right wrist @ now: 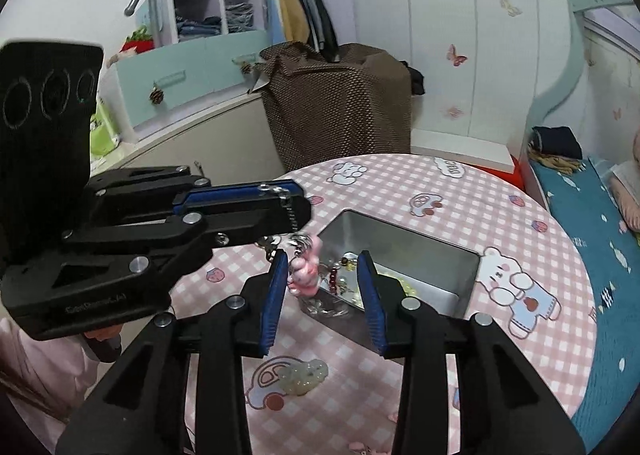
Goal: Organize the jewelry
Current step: 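Carry the chain with both tools over the grey box, then lower the chain into the grey box and open both tools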
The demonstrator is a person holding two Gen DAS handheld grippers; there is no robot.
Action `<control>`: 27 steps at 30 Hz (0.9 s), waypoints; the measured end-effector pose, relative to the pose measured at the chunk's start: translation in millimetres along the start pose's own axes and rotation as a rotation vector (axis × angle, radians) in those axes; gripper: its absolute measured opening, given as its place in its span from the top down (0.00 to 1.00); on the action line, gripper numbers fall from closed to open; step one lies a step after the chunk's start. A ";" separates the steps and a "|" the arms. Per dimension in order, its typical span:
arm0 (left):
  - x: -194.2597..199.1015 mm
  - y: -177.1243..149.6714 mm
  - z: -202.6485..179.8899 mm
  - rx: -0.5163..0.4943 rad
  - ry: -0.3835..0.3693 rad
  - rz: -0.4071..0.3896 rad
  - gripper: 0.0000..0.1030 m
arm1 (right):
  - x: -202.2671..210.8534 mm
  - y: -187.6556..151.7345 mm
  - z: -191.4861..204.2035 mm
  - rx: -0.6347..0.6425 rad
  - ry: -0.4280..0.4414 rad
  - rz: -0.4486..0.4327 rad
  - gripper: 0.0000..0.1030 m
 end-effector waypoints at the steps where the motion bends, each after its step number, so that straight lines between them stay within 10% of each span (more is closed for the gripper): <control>1: -0.5 -0.5 1.0 -0.001 0.003 0.002 0.94 | -2.0 0.9 1.0 0.006 -0.001 0.002 0.83; 27: -51.0 14.2 30.1 0.064 0.116 0.041 0.93 | 5.6 15.9 -39.3 -0.004 -0.121 -0.012 0.90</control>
Point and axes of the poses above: each gripper's, at about its wrist camera, not at the fingertips, and x roughly against the way its jaws point, z to its left, y to its top, the point moved 9 cm from there along -x, roughly the way its jaws point, and after that the axes turned 8 degrees about y, right-handed, at the moved point
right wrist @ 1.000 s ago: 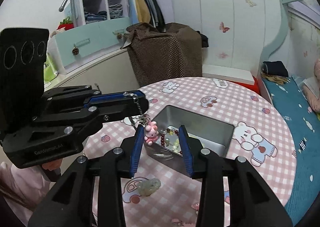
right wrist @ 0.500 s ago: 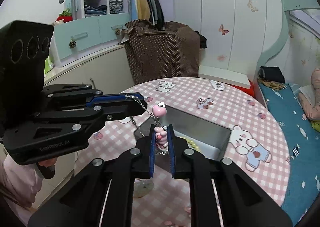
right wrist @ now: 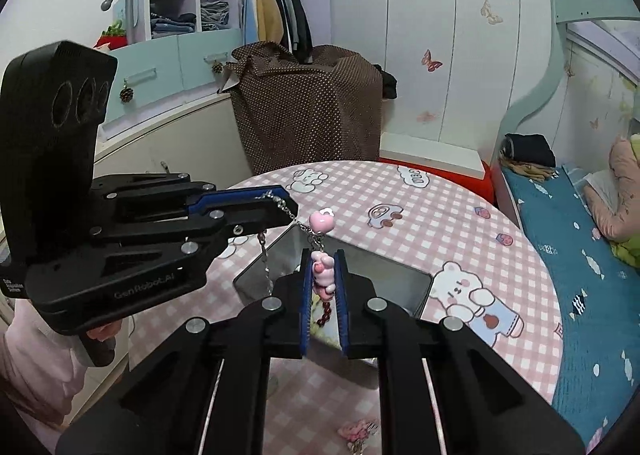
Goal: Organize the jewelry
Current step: 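Lower the chain into the grey box and open both tools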
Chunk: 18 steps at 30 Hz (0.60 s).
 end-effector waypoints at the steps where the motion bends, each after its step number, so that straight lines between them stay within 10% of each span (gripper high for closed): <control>1: -0.8 3.7 -0.2 -0.002 0.004 -0.006 0.93 | 0.1 3.4 -1.9 0.000 -0.004 -0.005 0.90; 14: -47.9 -8.4 6.5 0.000 0.053 0.081 0.87 | -28.4 -3.7 -30.4 -0.054 -0.002 0.055 0.90; 16: -56.2 -18.0 8.8 0.010 0.057 0.115 0.79 | -31.8 -10.5 -36.4 -0.087 -0.004 0.067 0.89; 18: -60.2 -25.3 14.2 0.018 0.094 0.136 0.47 | -30.3 -12.3 -41.0 -0.107 -0.028 0.073 0.76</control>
Point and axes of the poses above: each gripper's, at about its wrist camera, not at the fingertips, and x roughly against the way its jaws point, z to its left, y to its top, the point moved 9 cm from there along -x, roughly the way its jaws point, and after that the axes turned 8 degrees about y, right-handed, at the moved point
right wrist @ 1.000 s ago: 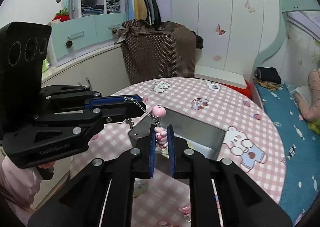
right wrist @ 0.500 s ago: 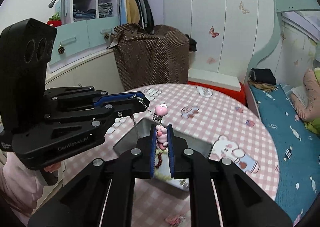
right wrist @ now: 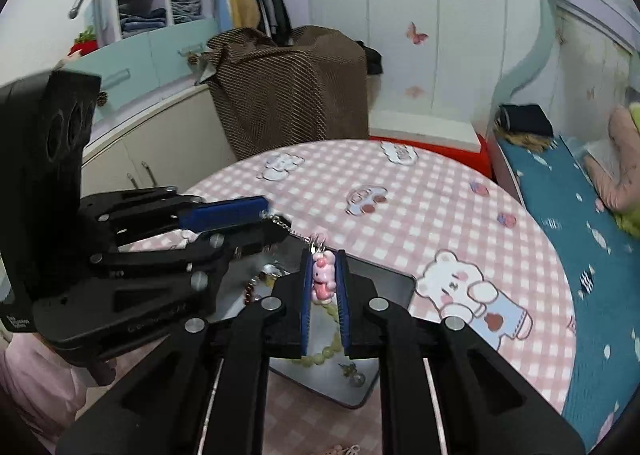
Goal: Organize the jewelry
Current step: 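Lower the chain into the grey box and open both tools, then grasp the white jade pendant from the table with the left tool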
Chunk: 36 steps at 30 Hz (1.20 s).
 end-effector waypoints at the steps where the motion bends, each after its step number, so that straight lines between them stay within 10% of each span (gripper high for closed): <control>1: -0.8 -2.1 2.9 0.005 0.018 0.000 0.44 | 2.3 0.8 -1.3 -0.005 -0.004 -0.006 0.69; 3: 0.5 -4.1 7.2 0.024 0.012 -0.001 0.39 | 11.8 3.2 -6.6 -0.016 -0.030 -0.040 0.32; 23: 36.7 -18.1 12.2 0.044 0.045 -0.022 0.29 | 57.1 -5.1 -5.9 -0.033 -0.127 -0.096 0.13; 36: 72.4 -77.7 -3.7 0.045 0.015 0.056 0.15 | 83.6 -67.6 -9.2 -0.110 -0.180 -0.072 0.08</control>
Point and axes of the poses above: each gripper's, at about its wrist camera, not at the fingertips, and x roughly against the way its jaws point, z to its left, y to its top, the point moved 9 cm from there along -x, roughly the way its jaws point, and after that the axes turned 8 degrees about y, right-handed, at the moved point
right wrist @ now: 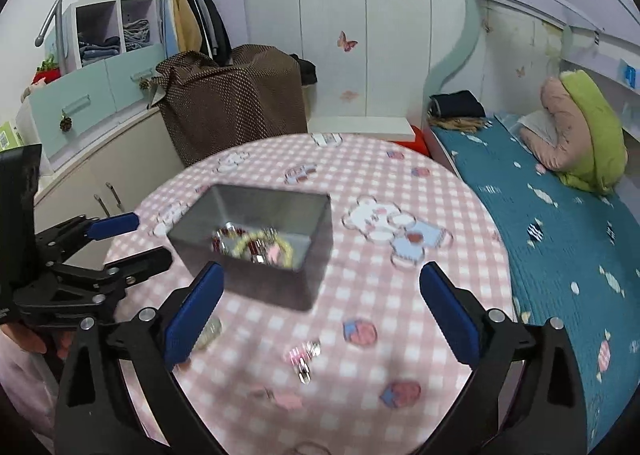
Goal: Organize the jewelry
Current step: 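Grasp the white jade pendant from the table with the left tool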
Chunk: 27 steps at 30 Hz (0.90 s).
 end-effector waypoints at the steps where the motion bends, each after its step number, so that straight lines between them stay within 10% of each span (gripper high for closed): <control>1: 0.0 -5.5 -2.7 -0.006 -0.003 0.011 0.15 | -0.7 -7.9 -1.7 -0.004 -0.004 0.015 0.08; 8: -16.0 -40.6 -21.0 -0.041 -0.019 0.079 0.17 | -12.7 -42.8 -2.3 0.016 -0.024 0.081 0.15; 18: -35.2 -63.3 -35.4 -0.088 -0.051 0.107 0.72 | -46.0 -75.6 5.0 0.010 0.034 0.209 0.68; 21: -35.1 -63.6 -33.7 -0.069 -0.070 0.102 0.72 | -46.1 -76.6 5.4 0.041 0.024 0.204 0.87; 27: -32.2 -58.3 -26.2 -0.013 -0.087 0.094 0.73 | -40.6 -76.6 0.8 0.017 0.032 0.200 0.88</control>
Point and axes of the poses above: each gripper's, at about its wrist camera, not at the fingertips, and x roughly against the way its jaws point, z to its left, y to its top, the point moved 9 cm from there along -x, roughly the way its jaws point, and after that the axes turned 8 degrees about y, right-handed, at the moved point
